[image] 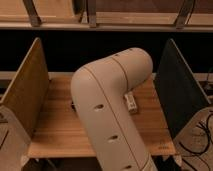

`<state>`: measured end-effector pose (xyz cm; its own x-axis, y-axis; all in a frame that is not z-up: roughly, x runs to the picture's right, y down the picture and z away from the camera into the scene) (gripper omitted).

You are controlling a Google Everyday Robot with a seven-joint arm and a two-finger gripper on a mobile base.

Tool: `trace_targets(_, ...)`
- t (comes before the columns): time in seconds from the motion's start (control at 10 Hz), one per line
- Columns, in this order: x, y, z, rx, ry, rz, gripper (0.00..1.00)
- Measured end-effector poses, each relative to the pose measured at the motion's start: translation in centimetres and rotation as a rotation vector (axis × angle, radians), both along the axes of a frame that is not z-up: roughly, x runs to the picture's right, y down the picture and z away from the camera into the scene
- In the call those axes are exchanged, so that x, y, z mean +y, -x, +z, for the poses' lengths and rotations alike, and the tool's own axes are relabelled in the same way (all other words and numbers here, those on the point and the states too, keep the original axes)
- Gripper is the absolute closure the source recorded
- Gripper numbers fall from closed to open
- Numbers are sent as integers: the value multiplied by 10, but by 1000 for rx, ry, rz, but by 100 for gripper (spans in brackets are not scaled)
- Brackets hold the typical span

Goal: Drag the pepper across the table

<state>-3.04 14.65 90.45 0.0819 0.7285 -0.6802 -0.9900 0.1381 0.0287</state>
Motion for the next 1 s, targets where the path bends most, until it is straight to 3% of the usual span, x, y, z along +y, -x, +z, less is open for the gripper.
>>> trace_targets(0.1,2,2,-1,-10,1,-3,92)
trace_targets(0.3,2,8,-6,-32,-1,-1,100)
trace_targets(0.6,0,14,-21,-62,13,3,100)
trace_targets(1.0,24,-15,-34,-14,110,-37,100)
